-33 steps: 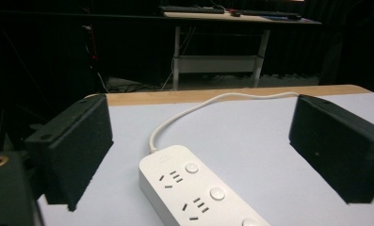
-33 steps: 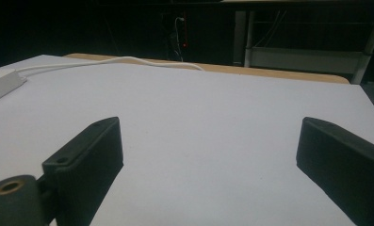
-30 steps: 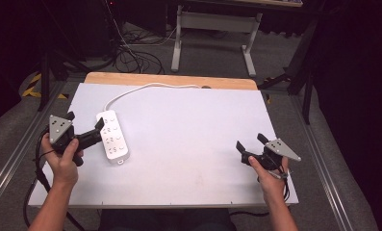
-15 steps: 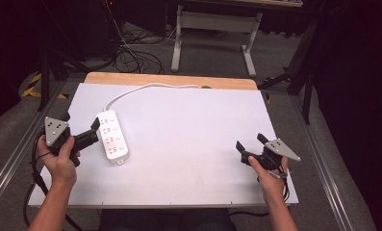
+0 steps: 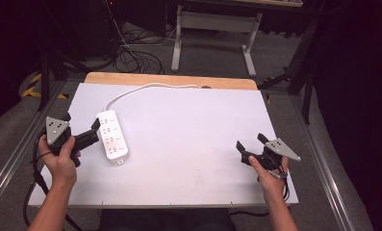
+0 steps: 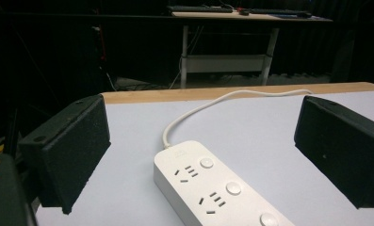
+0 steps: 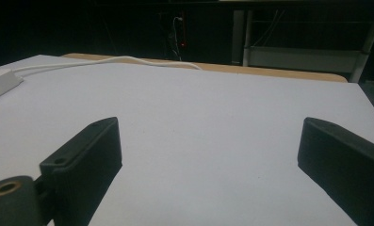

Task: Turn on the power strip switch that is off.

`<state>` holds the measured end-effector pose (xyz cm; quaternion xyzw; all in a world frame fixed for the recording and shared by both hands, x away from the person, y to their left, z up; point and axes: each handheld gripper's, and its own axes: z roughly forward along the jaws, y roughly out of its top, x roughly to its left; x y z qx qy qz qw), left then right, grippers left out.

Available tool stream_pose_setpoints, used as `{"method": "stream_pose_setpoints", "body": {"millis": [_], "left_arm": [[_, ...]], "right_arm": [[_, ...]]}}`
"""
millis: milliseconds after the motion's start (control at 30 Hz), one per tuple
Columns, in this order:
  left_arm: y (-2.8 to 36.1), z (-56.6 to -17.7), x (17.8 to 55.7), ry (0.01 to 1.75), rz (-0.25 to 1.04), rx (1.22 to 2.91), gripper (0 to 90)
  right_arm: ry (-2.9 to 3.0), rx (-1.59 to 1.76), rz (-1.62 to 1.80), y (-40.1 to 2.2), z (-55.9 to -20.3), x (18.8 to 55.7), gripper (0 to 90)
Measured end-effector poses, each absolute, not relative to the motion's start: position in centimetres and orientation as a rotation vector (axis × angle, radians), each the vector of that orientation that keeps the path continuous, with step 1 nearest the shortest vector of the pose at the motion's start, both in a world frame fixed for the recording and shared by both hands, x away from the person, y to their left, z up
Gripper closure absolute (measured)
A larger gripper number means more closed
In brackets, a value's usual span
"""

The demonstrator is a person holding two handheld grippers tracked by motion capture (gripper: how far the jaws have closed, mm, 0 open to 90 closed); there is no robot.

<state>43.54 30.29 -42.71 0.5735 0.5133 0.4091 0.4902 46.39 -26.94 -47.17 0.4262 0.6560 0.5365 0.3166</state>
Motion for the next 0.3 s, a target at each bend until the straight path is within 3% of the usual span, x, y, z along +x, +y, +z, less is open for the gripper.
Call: {"method": "stream_pose_setpoints", "body": {"millis": [300], "left_arm": [[30.43, -42.82, 43.66, 1.254, 0.984, 1.390, 4.5]], "right_arm": [[1.731, 1.114, 1.414, -26.98, -47.18, 46.40, 6.1]]}}
